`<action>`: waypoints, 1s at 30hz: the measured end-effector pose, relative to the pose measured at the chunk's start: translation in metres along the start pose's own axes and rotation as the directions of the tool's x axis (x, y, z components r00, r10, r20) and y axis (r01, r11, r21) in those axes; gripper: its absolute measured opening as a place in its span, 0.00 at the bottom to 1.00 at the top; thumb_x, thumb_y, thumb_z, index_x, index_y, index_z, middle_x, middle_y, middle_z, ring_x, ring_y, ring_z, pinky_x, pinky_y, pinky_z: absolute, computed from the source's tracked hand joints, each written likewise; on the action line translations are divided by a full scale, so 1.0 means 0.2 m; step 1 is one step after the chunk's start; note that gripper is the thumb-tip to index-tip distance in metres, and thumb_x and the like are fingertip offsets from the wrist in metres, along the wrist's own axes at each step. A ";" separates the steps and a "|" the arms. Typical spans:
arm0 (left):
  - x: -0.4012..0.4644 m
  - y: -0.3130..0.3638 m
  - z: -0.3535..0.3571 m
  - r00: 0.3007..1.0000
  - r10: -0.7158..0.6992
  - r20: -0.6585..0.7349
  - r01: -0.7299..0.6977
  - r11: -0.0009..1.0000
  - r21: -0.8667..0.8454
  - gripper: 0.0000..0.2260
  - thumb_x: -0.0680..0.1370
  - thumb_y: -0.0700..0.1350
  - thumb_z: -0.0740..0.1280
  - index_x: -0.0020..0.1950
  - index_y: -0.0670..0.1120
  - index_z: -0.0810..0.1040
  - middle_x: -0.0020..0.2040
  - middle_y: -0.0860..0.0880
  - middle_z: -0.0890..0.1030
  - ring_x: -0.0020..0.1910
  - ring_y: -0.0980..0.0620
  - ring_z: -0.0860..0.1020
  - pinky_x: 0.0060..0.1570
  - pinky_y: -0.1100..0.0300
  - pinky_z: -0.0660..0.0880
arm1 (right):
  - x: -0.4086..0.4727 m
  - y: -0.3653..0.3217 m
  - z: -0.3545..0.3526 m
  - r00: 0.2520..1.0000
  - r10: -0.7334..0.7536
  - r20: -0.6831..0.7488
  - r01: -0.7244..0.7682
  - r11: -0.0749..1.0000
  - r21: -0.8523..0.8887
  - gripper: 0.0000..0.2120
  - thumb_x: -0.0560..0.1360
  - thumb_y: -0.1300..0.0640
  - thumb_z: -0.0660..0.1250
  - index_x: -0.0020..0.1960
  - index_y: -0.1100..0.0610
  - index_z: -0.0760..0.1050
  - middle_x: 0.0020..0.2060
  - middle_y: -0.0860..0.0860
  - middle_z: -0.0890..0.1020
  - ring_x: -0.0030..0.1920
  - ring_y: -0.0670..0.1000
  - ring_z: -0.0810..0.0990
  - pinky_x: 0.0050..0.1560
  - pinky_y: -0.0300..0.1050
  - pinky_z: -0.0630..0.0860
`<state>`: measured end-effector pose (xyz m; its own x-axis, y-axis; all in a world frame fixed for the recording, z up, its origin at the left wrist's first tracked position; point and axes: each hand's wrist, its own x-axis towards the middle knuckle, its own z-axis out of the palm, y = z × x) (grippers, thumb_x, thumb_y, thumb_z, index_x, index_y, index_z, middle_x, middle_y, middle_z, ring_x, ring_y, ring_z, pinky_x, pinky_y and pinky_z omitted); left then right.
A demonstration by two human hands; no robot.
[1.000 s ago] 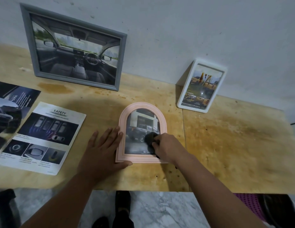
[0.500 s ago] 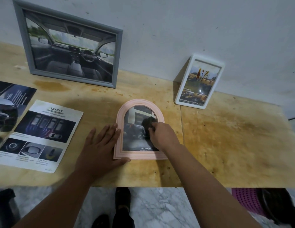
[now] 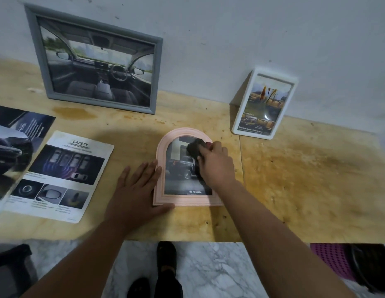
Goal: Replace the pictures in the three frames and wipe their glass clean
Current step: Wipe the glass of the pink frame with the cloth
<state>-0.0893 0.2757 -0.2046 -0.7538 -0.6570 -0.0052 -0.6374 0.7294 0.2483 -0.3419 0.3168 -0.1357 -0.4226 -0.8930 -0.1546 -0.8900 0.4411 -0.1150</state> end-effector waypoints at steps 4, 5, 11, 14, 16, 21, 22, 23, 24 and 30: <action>0.00 0.00 0.00 1.000 0.004 0.008 -0.004 1.000 0.004 0.47 0.75 0.79 0.50 0.84 0.48 0.56 0.85 0.49 0.52 0.84 0.50 0.50 0.80 0.37 0.51 | -0.14 0.01 0.11 0.999 -0.011 -0.034 0.007 0.995 -0.096 0.27 0.79 0.55 0.62 0.78 0.51 0.65 0.66 0.58 0.72 0.61 0.61 0.71 0.55 0.56 0.71; 0.00 0.00 0.00 1.000 0.003 0.012 -0.004 1.000 0.007 0.47 0.75 0.79 0.50 0.84 0.48 0.56 0.85 0.49 0.52 0.84 0.50 0.50 0.80 0.37 0.51 | -0.19 0.01 0.12 1.000 -0.017 -0.018 0.015 0.997 -0.082 0.27 0.79 0.55 0.63 0.78 0.51 0.65 0.65 0.58 0.73 0.60 0.60 0.71 0.55 0.56 0.71; 0.01 0.00 0.01 1.000 0.004 0.010 -0.004 1.000 0.003 0.47 0.75 0.79 0.50 0.84 0.48 0.58 0.85 0.50 0.52 0.84 0.49 0.51 0.79 0.36 0.53 | -0.34 0.06 0.01 0.980 -0.151 0.128 0.133 0.981 0.143 0.21 0.79 0.57 0.65 0.72 0.51 0.73 0.57 0.55 0.78 0.53 0.57 0.76 0.49 0.52 0.77; 0.01 0.00 0.00 1.000 0.001 0.010 -0.001 1.000 0.005 0.47 0.75 0.79 0.50 0.84 0.48 0.58 0.85 0.50 0.52 0.84 0.50 0.52 0.79 0.37 0.53 | -0.16 0.05 -0.08 0.991 -0.136 -0.014 0.137 0.975 0.177 0.20 0.79 0.57 0.62 0.70 0.48 0.73 0.58 0.53 0.79 0.56 0.59 0.76 0.52 0.57 0.74; 0.01 0.01 0.00 1.000 -0.005 0.021 0.004 1.000 0.006 0.48 0.75 0.80 0.51 0.84 0.49 0.56 0.85 0.50 0.51 0.84 0.50 0.50 0.80 0.37 0.51 | 0.01 0.00 -0.08 0.988 -0.110 -0.110 0.127 0.978 0.166 0.21 0.79 0.58 0.62 0.71 0.46 0.72 0.61 0.52 0.79 0.59 0.58 0.75 0.58 0.60 0.71; 0.01 0.00 0.00 0.999 -0.005 0.036 0.005 1.000 0.006 0.48 0.75 0.80 0.50 0.85 0.49 0.55 0.85 0.50 0.50 0.84 0.50 0.49 0.79 0.36 0.52 | 0.16 -0.15 0.11 0.981 -0.185 -0.064 0.190 0.979 0.078 0.25 0.75 0.62 0.65 0.71 0.49 0.75 0.64 0.54 0.77 0.64 0.62 0.72 0.57 0.56 0.66; 0.01 0.00 0.00 0.999 -0.005 0.041 0.005 1.000 0.011 0.48 0.75 0.80 0.49 0.85 0.49 0.54 0.85 0.50 0.50 0.84 0.50 0.49 0.79 0.36 0.52 | 0.14 -0.15 0.14 0.978 -0.200 -0.063 0.205 0.975 0.082 0.25 0.74 0.62 0.66 0.70 0.50 0.76 0.65 0.54 0.77 0.65 0.62 0.72 0.57 0.56 0.67; 0.01 0.00 0.00 0.999 -0.004 0.040 0.003 1.000 0.013 0.48 0.75 0.80 0.49 0.85 0.49 0.54 0.85 0.50 0.49 0.84 0.50 0.49 0.80 0.37 0.51 | 0.11 -0.14 0.16 0.971 -0.231 -0.059 0.235 0.969 0.079 0.24 0.73 0.61 0.66 0.69 0.51 0.77 0.65 0.54 0.77 0.64 0.62 0.73 0.56 0.57 0.68; 0.01 0.00 0.01 0.999 -0.003 0.033 0.002 1.000 0.015 0.48 0.75 0.80 0.49 0.85 0.49 0.54 0.85 0.50 0.50 0.84 0.49 0.49 0.80 0.37 0.51 | 0.06 -0.13 0.18 0.960 -0.275 -0.052 0.279 0.958 0.074 0.24 0.73 0.61 0.66 0.69 0.51 0.77 0.64 0.53 0.78 0.61 0.62 0.74 0.55 0.57 0.70; 0.01 -0.01 0.03 1.000 0.012 0.000 -0.012 1.000 0.001 0.49 0.74 0.80 0.52 0.84 0.47 0.59 0.84 0.47 0.55 0.83 0.47 0.54 0.79 0.36 0.51 | -0.17 -0.04 0.18 0.862 -0.506 -0.031 0.507 0.861 0.035 0.21 0.74 0.58 0.63 0.66 0.51 0.78 0.58 0.53 0.78 0.54 0.59 0.76 0.51 0.55 0.74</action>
<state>-0.0903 0.2745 -0.2102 -0.7615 -0.6481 -0.0022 -0.6284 0.7374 0.2477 -0.3151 0.3472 -0.1649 0.0805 -0.9957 -0.0448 -0.9750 -0.0693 -0.2113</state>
